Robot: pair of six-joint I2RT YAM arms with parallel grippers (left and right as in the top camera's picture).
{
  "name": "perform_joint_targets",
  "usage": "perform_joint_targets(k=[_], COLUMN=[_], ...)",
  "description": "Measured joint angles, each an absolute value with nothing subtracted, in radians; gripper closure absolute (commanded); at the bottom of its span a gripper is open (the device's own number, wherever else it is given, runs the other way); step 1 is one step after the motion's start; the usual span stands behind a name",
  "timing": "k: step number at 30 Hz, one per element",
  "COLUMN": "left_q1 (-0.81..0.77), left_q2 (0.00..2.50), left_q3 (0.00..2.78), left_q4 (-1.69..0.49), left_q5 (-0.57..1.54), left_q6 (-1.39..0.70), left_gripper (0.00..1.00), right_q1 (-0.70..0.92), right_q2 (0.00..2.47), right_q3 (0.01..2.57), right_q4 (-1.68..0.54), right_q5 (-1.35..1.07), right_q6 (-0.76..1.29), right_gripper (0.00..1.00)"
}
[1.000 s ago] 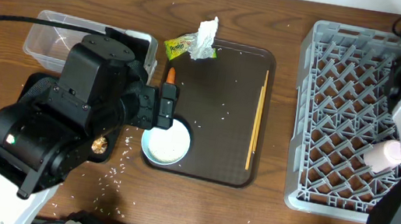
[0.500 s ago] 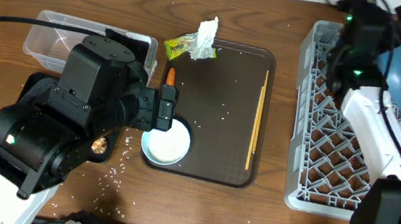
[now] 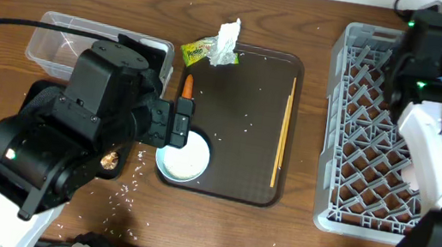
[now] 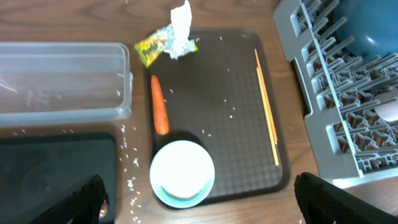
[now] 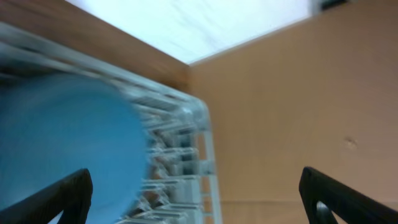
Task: Sort waste into correct bins and load items into the dishwasher rack
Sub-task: 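Carry the teal bowl with the right gripper and set it in the rack, then move the right gripper to the chopsticks on the dark tray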
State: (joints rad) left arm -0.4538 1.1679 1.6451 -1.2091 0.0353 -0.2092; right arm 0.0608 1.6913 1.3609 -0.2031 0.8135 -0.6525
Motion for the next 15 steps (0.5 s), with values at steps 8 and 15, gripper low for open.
perform_joint_targets(k=[8, 15], left_q1=[-0.454, -0.454], left_q2=[1.062, 0.976], left_q3=[1.737, 1.752], left_q4=[-1.236, -1.336], left_q5=[-0.136, -0.271], left_q6=[-0.211, -0.247], left_gripper=[0.02, 0.02], right_q1=[0.309, 0.396], right_q2=[1.576, 1.607], right_q3=[1.369, 1.368], right_q4=[-0.699, -0.844], right_q5=[0.412, -0.005], right_q6=[-0.196, 0.201], right_gripper=[0.27, 0.46])
